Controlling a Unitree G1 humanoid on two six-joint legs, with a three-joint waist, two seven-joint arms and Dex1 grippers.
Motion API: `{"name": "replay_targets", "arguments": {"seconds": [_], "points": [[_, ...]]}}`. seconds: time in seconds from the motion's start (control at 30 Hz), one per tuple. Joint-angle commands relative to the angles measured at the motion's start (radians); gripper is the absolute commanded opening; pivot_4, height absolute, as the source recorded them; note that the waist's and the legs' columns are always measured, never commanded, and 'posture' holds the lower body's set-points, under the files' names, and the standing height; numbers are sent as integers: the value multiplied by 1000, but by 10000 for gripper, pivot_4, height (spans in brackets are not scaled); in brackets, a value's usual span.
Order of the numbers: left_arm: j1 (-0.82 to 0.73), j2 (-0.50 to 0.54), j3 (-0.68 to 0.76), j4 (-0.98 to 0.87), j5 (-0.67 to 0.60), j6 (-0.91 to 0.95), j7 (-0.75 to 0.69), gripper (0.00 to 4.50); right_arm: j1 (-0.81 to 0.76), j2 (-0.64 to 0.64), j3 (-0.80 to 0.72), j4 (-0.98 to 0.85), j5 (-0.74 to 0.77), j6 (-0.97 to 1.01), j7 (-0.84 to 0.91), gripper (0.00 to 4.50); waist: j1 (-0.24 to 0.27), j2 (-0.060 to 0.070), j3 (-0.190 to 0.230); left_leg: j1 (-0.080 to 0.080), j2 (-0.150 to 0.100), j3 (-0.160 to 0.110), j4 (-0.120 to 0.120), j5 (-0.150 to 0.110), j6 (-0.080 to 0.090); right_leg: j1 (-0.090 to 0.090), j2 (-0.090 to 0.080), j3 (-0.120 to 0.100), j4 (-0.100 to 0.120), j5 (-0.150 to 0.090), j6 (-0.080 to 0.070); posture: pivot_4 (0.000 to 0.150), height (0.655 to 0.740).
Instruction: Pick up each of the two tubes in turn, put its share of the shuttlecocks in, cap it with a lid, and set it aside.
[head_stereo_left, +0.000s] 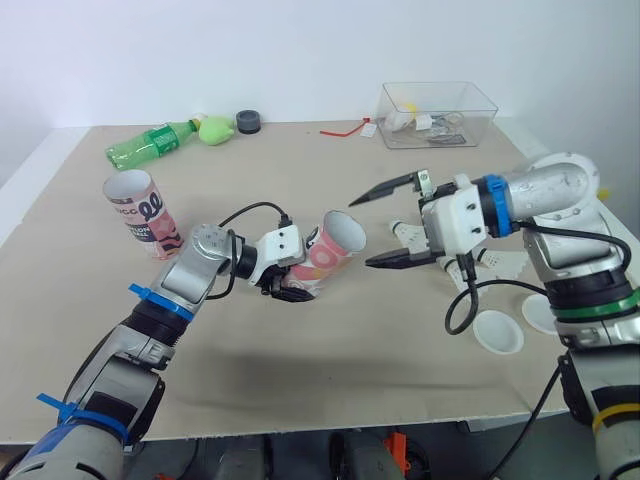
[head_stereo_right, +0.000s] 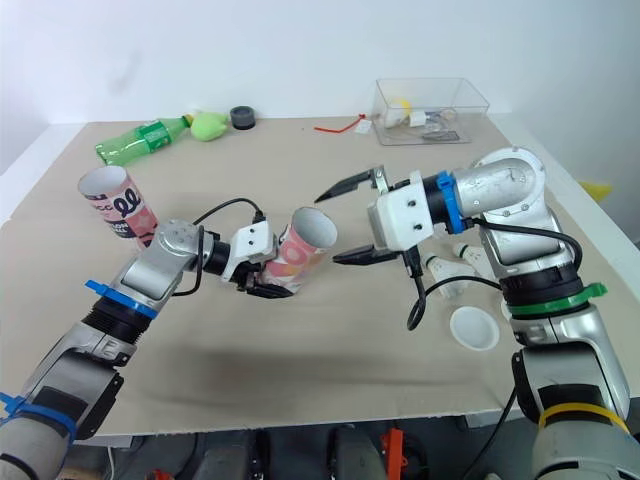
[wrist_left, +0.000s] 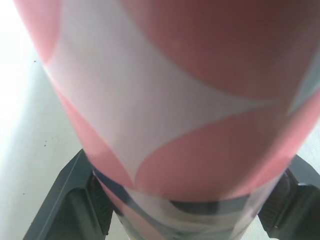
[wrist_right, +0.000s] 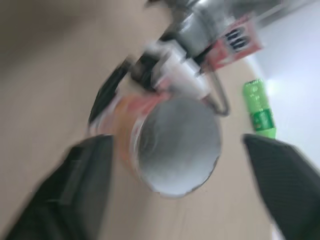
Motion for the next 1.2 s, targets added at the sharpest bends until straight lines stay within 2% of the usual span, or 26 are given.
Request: {"name": "replay_targets", "arguments": {"seconds": [0.03,0.2,0.23,0.4,0.63,0.8,0.93,1.2], "points": [[-7,-1,-5,20,14,-15,6,30300,104,1,-187,-82,219,393,-216,44470,1,-1,0,0,-1,0,0,0,0,0,-1,0,0,0,0,1500,7400],[2,5,-3,8,10,-14,6,30300,385,1,-377,-219,352,736,-475,44470,1,-1,0,-1,-1,-2,0,0,0,1,-4,-2,0,0,1,1500,7400],[5,6,-2,3,9,-12,7,30300,456,18,-440,-255,427,824,-533,44470,0,-1,-1,-1,-1,-2,0,0,0,1,-4,-2,0,0,2,1500,7400],[14,-2,0,-1,2,-15,13,30300,683,75,-623,-344,514,915,-684,44470,0,0,-1,-1,-2,-4,-1,0,0,1,-2,-2,0,-3,5,1500,7400],[18,-6,-4,3,2,-23,7,30300,876,41,-705,-437,562,987,-678,44470,-2,0,-1,4,-3,-3,-1,3,3,5,-2,-1,0,-3,10,1500,7400],[9,-12,-4,13,4,-29,8,30300,916,40,-667,-382,490,951,-690,44470,-2,0,-1,8,-3,-3,-1,2,4,10,-3,0,-2,-3,10,1500,7400],[9,-16,-4,9,4,-29,7,30300,880,61,-635,-293,419,891,-712,44470,-2,-1,-1,8,-3,-3,-1,2,4,11,-3,-1,-2,-3,10,1500,7400],[21,-7,-2,-4,4,-25,5,30300,785,95,-595,-182,379,859,-722,44470,-2,-1,-1,8,-3,-3,-2,2,4,11,-2,-1,-2,-3,10,1500,7400]]}}
